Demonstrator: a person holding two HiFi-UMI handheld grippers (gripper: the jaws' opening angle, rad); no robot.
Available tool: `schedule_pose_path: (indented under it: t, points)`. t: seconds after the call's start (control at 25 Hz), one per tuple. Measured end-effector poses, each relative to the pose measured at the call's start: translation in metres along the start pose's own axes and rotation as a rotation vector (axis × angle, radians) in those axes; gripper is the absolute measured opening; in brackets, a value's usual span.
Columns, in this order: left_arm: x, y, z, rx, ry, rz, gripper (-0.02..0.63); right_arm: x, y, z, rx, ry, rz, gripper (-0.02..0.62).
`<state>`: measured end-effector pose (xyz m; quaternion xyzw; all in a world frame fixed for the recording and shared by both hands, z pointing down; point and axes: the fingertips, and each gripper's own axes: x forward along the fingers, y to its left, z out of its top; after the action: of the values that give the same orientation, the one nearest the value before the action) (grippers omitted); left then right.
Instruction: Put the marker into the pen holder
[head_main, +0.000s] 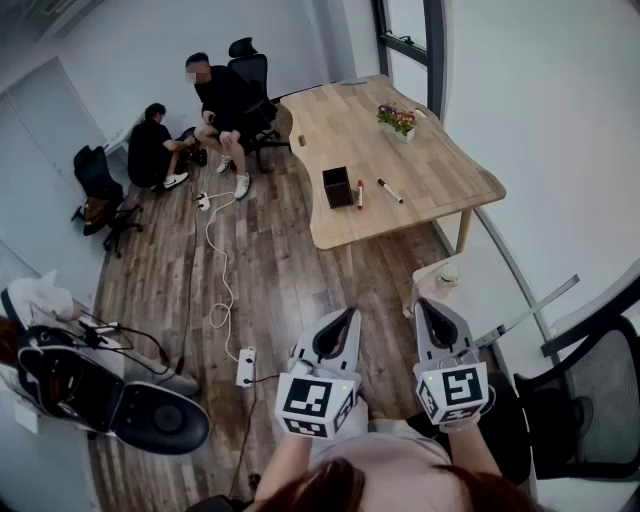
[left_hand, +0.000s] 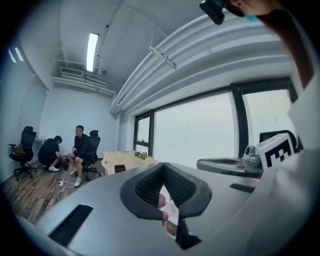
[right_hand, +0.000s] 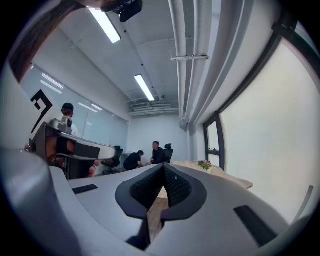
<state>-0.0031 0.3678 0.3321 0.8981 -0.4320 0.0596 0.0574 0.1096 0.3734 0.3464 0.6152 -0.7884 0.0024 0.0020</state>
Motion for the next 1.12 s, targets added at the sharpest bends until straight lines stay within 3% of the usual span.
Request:
schedule_pose_path:
  t: [0.6, 1.12]
  points:
    - [0.02, 0.015, -0.003, -0.027, 0.017, -0.025, 0.0, 0.019, -0.006, 0.002, 0.084, -0.017, -0.007, 0.0]
    - [0.053, 0.061, -0.006, -0.049, 0.032, -0.037, 0.0, 0.072, -0.001, -0.008, 0.084, 0.046, -0.01, 0.0]
